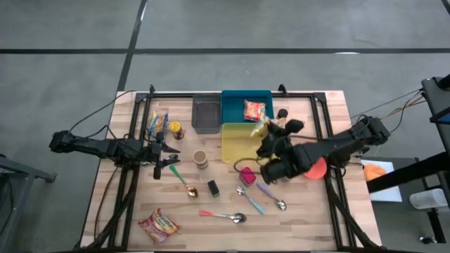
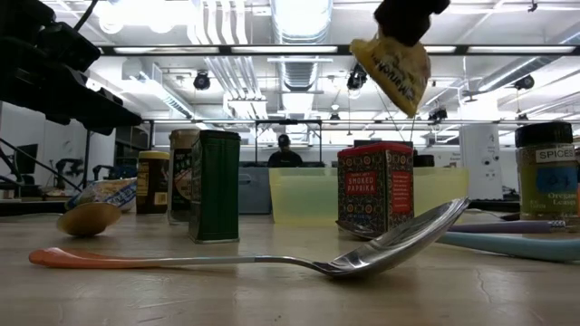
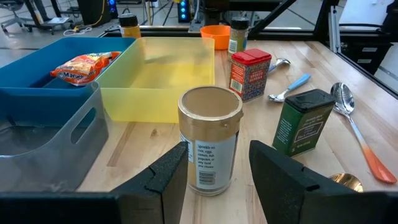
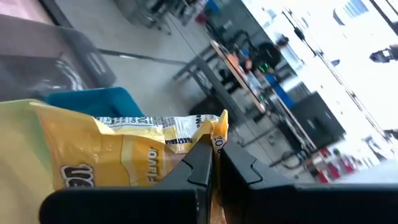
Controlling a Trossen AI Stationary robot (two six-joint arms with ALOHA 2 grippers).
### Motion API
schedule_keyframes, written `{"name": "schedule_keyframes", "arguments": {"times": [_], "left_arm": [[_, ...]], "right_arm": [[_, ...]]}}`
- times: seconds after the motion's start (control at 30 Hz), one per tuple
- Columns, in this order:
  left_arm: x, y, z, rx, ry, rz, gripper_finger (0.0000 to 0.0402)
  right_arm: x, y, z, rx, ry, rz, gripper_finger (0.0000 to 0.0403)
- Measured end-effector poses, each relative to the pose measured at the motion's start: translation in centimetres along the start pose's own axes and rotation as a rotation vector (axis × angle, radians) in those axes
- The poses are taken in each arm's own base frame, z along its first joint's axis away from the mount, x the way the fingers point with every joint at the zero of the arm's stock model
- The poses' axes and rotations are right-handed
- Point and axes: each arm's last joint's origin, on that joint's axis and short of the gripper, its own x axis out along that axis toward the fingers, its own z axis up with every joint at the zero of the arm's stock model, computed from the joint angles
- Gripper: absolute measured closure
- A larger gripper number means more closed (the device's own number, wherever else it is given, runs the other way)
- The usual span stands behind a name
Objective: Pick & Place Food Item
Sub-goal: Put the yellow noodle pack into the blue bin
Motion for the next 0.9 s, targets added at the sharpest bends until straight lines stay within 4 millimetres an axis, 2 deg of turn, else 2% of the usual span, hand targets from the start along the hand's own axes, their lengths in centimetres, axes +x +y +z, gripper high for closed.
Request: {"name": "schedule_keyframes", "arguments": {"times": [0.23, 0.4, 0.53, 0.73, 0.9], "left_arm": [[0.0, 0.0, 0.0, 0.0, 0.0, 0.0, 0.0229], [0.0, 0.0, 0.0, 0.0, 0.0, -0.001, 0.0229], [0.0, 0.0, 0.0, 0.0, -0.001, 0.0, 0.0229], [0.0, 0.0, 0.0, 0.0, 0.0, 0.0, 0.0229], [0.0, 0.0, 0.0, 0.0, -0.001, 0.0, 0.0229]], "right_arm": [[2.5, 0.7, 1.4, 0.122, 0.05, 0.004, 0.039], [4.2, 1.8, 2.7, 0.132, 0.085, 0.157, 0.039], [5.9, 2.3, 3.7, 0.068, 0.062, 0.266, 0.039], [9.1, 1.5, 4.5, 0.1, 0.028, 0.365, 0.039], [12.4, 0.0, 4.2, 0.1, 0.059, 0.304, 0.039]]}}
